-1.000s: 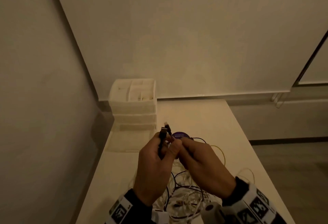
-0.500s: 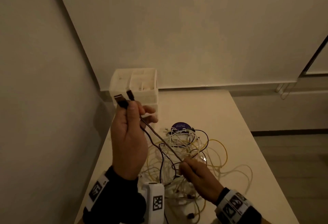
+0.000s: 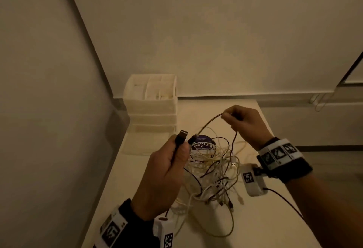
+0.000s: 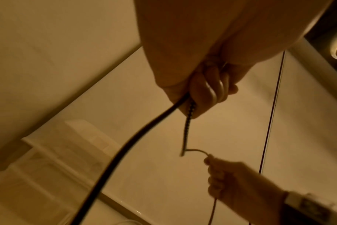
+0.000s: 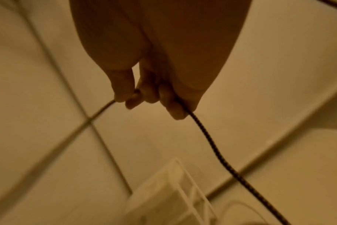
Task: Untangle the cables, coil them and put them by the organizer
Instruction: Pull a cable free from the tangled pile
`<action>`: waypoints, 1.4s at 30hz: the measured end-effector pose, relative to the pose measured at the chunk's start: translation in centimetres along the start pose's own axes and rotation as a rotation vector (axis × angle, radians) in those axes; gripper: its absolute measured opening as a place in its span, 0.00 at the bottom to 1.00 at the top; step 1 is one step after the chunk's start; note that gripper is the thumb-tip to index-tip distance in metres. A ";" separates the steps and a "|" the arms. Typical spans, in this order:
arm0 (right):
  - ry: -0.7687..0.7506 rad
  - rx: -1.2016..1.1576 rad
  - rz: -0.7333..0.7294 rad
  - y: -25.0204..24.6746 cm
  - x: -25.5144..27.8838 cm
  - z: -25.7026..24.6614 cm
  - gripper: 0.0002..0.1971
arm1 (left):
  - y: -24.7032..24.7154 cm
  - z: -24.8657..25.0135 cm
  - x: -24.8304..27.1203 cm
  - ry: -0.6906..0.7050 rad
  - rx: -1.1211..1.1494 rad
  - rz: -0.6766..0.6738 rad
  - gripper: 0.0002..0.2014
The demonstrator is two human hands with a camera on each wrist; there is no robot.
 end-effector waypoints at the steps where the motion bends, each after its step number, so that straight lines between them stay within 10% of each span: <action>1: -0.035 0.051 -0.100 -0.1 0.9 -1.3 0.06 | -0.1 0.1 -0.1 0.010 -0.020 0.002 0.12; 6: -0.160 0.197 -0.352 1.8 5.9 -3.2 0.11 | 0.9 0.3 -1.5 0.080 -0.184 0.091 0.11; 12: -0.158 0.023 -0.238 1.5 6.8 -3.1 0.11 | 3.3 -1.7 -3.5 0.172 -0.358 -0.038 0.06; 25: 0.152 0.045 -0.031 6.0 5.3 11.2 0.16 | -0.3 -1.8 -4.1 0.148 -0.243 0.434 0.15; 31: 0.128 -0.251 0.250 1.5 -0.5 5.6 0.10 | -2.0 -2.3 -3.0 0.060 -0.282 0.495 0.18; 38: -0.161 -0.070 0.124 -0.9 -2.2 -3.4 0.09 | -1.6 1.6 -4.3 0.364 -0.402 0.573 0.21; 42: -0.091 0.023 0.324 -2.2 -2.9 -3.6 0.10 | -1.3 2.6 -4.7 0.446 -0.334 0.596 0.22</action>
Point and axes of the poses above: each hand's wrist, its own x-axis away from the middle knuckle, its own y-axis out of the palm, z = x × y, the point moved 1 cm from there along -x, towards the middle knuckle, and after that the axes turned 5 degrees about y, right-handed, at the moved point
